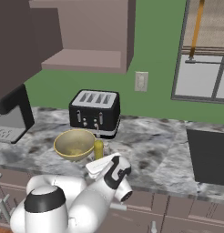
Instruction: Retrieve the bottle and the shaker from the cabinet and place them next to the mixing bowl on the counter. Then add garlic from the fridge to the mixing bowl.
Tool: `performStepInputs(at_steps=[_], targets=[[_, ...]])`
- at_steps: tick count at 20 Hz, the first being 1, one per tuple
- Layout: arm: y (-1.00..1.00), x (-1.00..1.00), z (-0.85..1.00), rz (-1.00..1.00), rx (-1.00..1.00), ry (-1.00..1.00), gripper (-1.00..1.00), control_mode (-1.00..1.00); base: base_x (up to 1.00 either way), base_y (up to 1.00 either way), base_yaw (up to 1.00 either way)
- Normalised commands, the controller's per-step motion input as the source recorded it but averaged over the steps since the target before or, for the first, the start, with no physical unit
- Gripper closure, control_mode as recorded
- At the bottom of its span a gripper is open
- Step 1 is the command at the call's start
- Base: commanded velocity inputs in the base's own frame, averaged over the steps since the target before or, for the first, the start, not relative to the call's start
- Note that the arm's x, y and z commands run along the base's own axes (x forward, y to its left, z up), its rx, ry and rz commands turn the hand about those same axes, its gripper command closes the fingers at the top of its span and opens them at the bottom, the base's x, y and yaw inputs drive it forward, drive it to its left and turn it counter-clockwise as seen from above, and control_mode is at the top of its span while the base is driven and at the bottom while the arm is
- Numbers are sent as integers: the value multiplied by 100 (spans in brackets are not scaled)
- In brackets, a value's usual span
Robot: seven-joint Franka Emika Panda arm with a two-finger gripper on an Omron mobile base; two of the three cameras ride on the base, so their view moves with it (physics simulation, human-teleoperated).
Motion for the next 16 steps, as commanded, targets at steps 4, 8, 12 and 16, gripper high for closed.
performStepInputs(at_steps=[4, 8, 12, 16], targets=[[0, -1, -1, 0, 0, -5, 100, -100, 0, 0, 0], [0, 0, 0, 0, 0, 0, 100, -100, 0, 0, 0], [0, 0, 0, 0, 0, 0, -100, -100, 0, 0, 0], [0, 0, 0, 0, 0, 0, -100, -100, 0, 0, 0]])
